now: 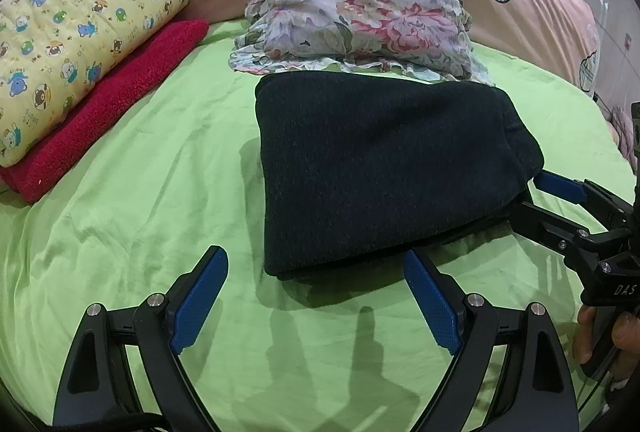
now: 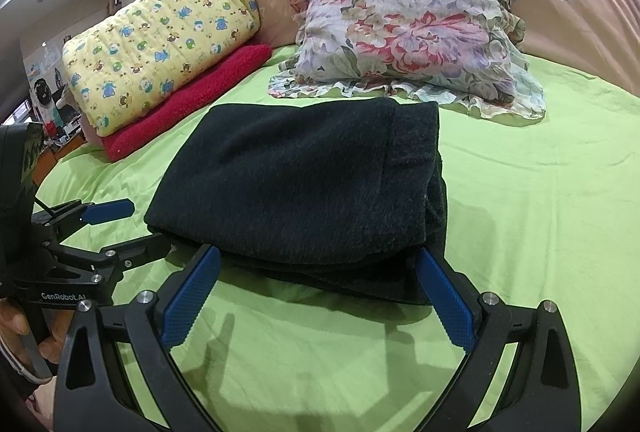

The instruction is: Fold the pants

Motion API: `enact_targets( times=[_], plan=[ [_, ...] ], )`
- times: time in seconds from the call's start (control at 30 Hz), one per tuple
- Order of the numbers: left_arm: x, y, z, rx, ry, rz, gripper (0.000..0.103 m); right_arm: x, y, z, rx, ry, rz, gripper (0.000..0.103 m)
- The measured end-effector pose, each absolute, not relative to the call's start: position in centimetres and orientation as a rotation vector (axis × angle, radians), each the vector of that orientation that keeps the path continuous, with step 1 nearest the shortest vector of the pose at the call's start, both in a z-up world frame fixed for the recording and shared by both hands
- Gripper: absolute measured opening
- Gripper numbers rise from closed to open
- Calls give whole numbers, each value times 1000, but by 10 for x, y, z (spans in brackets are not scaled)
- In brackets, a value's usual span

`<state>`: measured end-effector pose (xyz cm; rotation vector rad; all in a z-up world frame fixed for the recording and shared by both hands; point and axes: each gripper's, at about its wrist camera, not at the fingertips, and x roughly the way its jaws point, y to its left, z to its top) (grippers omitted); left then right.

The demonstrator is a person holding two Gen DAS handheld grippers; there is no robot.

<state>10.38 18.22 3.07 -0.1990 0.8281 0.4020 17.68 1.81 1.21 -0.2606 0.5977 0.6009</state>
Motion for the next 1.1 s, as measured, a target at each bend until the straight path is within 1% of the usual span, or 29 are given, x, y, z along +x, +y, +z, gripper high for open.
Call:
enact_targets(
  times=[0.5,0.77,1.1],
  plan=[
    [107,182,34,-193,822,405,90,176,18,16,-248,586,602,98],
    [115,188,46,-195,778,421,90,180,17,27,-231,561,589,98],
    [119,187,48,-211,793,409,90,183,10,29,-208,565,576,98]
  ],
)
